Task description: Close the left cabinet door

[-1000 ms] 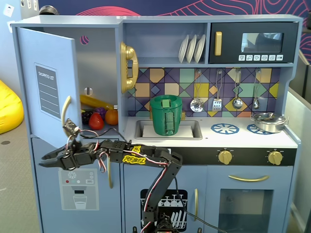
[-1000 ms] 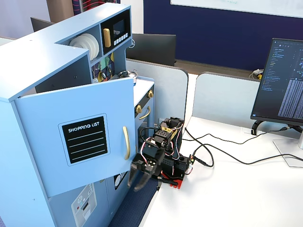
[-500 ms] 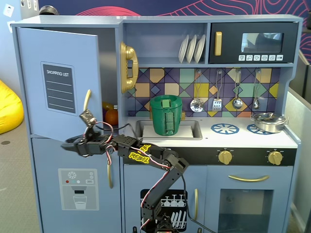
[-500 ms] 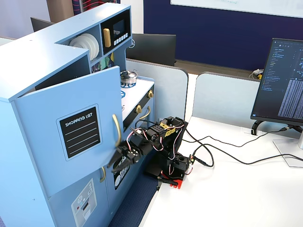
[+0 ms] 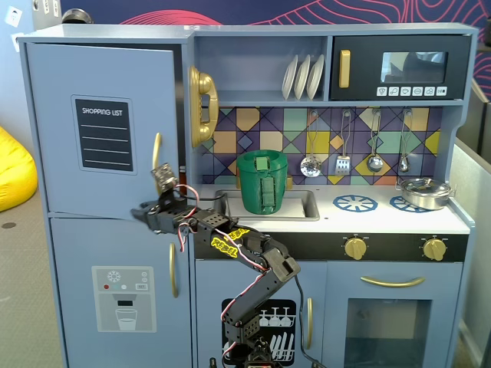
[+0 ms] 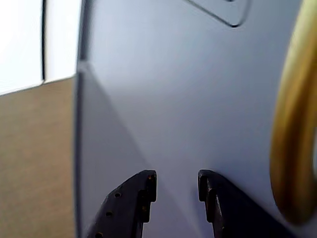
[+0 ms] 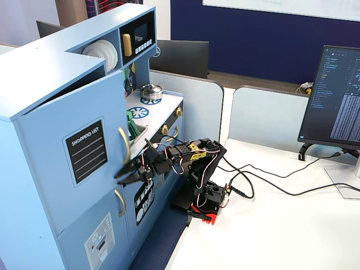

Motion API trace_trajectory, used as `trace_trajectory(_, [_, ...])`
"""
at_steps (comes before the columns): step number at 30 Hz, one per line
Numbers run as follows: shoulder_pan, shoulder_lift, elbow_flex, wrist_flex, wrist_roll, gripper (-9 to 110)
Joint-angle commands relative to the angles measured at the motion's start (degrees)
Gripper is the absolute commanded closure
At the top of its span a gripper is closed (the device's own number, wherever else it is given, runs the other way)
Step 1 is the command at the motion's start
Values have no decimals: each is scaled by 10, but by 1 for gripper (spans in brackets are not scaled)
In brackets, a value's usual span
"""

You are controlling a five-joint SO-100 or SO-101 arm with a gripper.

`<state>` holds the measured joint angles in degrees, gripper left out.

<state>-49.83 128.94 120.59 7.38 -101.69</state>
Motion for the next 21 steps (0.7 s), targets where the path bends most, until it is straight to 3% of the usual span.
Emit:
trace_trajectory(1, [54, 21, 5, -48, 6, 102])
trace_trajectory(15, [104, 40, 41, -80, 3, 102])
trace_trajectory(21, [88, 154, 63, 114, 8, 102])
